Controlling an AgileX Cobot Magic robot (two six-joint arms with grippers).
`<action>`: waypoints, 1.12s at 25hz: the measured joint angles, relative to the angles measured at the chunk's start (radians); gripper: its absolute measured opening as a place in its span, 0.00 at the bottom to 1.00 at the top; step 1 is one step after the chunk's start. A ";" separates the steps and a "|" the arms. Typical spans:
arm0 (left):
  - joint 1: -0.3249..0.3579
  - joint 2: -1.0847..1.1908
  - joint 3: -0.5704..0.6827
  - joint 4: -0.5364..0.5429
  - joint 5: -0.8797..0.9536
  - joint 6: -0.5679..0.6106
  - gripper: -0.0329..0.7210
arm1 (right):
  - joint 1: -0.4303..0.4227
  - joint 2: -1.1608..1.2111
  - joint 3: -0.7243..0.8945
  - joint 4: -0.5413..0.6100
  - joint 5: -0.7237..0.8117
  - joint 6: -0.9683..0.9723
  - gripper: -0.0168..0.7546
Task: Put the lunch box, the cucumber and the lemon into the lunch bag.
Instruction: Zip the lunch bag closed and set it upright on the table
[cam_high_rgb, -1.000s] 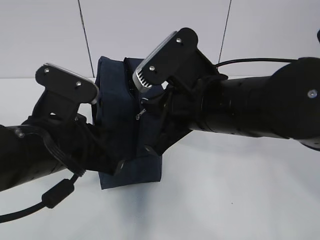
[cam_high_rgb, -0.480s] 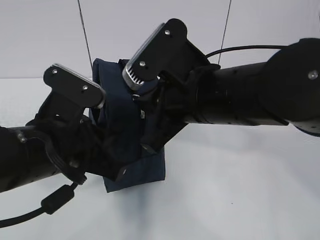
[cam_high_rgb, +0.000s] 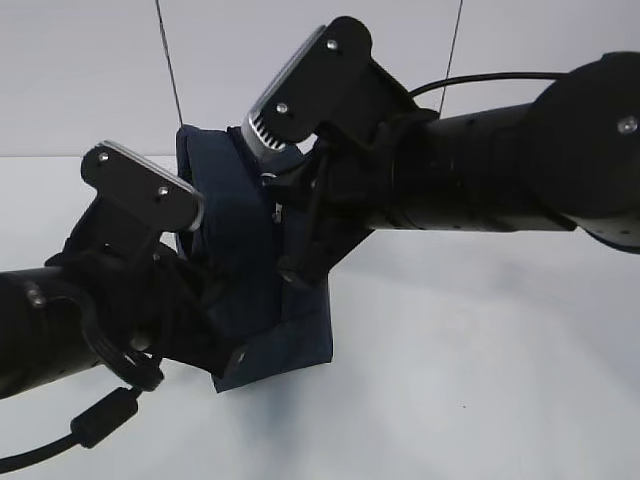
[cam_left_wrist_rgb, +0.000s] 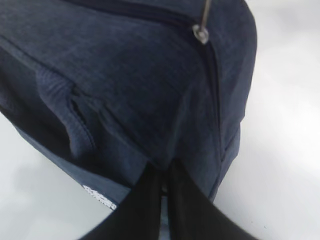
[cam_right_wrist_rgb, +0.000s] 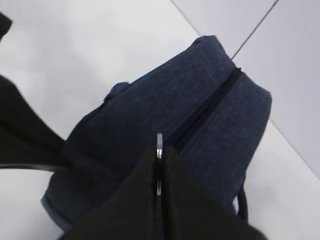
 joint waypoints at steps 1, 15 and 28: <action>0.000 0.000 0.005 0.010 0.000 -0.011 0.03 | -0.006 0.000 -0.007 0.000 0.003 0.000 0.03; 0.000 -0.004 0.011 0.072 -0.004 -0.079 0.03 | -0.034 0.108 -0.174 0.000 0.058 0.000 0.03; 0.000 -0.004 0.011 0.072 -0.004 -0.081 0.03 | -0.067 0.169 -0.245 0.041 0.070 0.000 0.03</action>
